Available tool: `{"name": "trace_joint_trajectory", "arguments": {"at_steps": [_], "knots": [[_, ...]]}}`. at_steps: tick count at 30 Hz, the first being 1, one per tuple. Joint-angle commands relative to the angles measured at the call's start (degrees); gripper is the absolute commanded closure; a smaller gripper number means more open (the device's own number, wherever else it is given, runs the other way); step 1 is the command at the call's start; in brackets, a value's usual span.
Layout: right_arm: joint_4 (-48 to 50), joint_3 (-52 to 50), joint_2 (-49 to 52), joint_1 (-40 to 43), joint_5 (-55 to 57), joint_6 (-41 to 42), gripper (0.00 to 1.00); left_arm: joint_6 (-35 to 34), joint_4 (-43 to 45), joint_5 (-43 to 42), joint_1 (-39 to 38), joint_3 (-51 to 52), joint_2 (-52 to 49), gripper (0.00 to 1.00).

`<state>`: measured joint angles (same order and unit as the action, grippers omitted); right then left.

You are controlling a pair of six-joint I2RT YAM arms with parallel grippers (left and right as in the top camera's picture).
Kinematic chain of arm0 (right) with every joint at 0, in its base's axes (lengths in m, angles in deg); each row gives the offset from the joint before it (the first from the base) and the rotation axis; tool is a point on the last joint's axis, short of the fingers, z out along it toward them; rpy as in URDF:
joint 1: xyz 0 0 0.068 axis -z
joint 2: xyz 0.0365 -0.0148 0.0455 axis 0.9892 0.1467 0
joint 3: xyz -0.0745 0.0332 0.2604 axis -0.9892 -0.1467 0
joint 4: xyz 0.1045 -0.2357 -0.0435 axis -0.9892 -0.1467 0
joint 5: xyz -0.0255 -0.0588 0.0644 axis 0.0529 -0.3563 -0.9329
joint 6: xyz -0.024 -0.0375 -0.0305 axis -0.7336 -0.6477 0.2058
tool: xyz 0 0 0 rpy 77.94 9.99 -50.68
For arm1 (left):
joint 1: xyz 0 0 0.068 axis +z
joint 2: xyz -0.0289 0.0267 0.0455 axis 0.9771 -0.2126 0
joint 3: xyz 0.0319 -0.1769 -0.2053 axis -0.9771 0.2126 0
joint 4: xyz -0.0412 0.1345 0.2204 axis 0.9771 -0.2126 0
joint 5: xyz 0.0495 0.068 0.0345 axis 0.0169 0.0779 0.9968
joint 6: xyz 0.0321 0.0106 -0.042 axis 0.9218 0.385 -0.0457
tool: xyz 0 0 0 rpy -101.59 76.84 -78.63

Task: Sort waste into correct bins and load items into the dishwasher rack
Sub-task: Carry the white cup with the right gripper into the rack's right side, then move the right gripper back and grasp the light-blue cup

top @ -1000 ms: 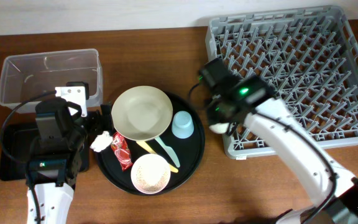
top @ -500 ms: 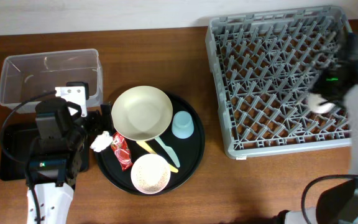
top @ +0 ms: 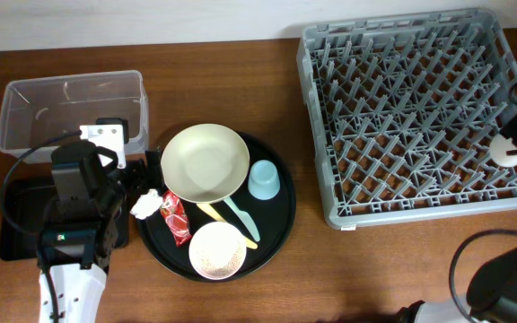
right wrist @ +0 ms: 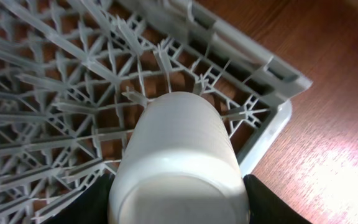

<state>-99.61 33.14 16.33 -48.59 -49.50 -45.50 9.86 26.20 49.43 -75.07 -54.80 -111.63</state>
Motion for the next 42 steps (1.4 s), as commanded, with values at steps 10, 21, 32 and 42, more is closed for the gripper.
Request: {"name": "trace_joint_trajectory", "arguments": {"at_steps": [10,21,32,42], "knots": [[-1.1,1.0,5.1,0.1,2.6,0.0,0.50,0.9,0.1,0.5,0.1,-1.5,0.1,0.01],[0.6,0.9,6.1,0.1,2.5,0.0,0.30,0.9,0.1,0.5,0.1,-1.5,0.1,0.01],[-4.2,4.0,-0.2,-2.0,-9.8,-4.5,0.10,0.9,0.1,0.5,0.1,-1.5,0.1,0.01],[-12.6,4.9,-9.7,-35.6,-14.4,-12.3,0.11,0.9,0.1,0.5,0.1,-1.5,0.1,0.01]]}}
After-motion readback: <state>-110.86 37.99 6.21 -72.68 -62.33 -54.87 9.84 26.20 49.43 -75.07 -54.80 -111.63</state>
